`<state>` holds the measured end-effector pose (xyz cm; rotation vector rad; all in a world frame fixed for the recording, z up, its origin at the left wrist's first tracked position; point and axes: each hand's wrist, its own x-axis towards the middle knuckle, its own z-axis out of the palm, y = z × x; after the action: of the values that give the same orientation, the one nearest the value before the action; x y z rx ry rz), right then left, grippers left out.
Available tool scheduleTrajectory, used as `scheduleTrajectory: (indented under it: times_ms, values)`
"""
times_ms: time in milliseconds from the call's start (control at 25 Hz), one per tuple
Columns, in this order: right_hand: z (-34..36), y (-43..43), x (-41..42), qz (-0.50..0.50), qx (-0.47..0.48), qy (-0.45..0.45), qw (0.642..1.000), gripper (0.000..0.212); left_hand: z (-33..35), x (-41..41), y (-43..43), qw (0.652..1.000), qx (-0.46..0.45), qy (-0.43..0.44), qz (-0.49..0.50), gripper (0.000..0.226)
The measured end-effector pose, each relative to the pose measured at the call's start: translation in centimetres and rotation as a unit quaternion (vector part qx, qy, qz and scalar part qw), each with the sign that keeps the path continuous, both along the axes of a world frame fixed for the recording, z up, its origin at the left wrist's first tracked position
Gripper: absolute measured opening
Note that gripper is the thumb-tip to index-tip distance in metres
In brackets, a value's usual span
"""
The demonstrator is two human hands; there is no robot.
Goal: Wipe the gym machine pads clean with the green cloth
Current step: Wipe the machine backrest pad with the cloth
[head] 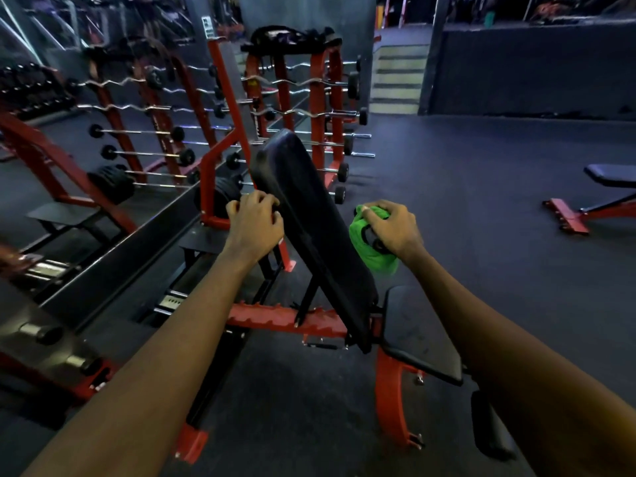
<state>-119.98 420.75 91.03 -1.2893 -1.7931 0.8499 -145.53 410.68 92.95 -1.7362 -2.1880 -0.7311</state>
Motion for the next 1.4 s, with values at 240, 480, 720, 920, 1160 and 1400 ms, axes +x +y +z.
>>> scheduleTrajectory:
  times_ms: [240, 480, 720, 920, 1160, 1400]
  values:
    - [-0.8, 9.9, -4.7, 0.047, 0.043, -0.017, 0.998, 0.024, 0.1, -3.7, 9.2, 0.997, -0.053, 0.042, 0.035, 0.049]
    - [-0.6, 17.7, -10.5, 0.079, 0.059, -0.012, 0.995, 0.021, 1.2, -7.8, 16.4, 0.993, -0.078, 0.052, 0.065, 0.061]
    - [-1.4, 22.4, -17.5, 0.112, 0.134, -0.005, 0.985, 0.024, 0.1, -11.5, 21.5, 0.994, -0.084, 0.067, 0.018, 0.057]
    - [-2.3, 25.0, -23.6, 0.094, 0.196, 0.070, 0.974, 0.028, -0.9, -13.8, 24.7, 0.993, -0.037, 0.107, -0.031, 0.056]
    - [-6.6, 25.1, -26.9, 0.121, 0.144, 0.146, 0.971, 0.043, -1.9, -14.1, 25.2, 0.995, 0.014, 0.098, -0.029, 0.054]
    - [-4.5, 31.5, -28.5, 0.092, 0.141, 0.179, 0.969, 0.036, -1.9, -13.7, 25.3, 0.993, -0.007, 0.115, 0.008, 0.055]
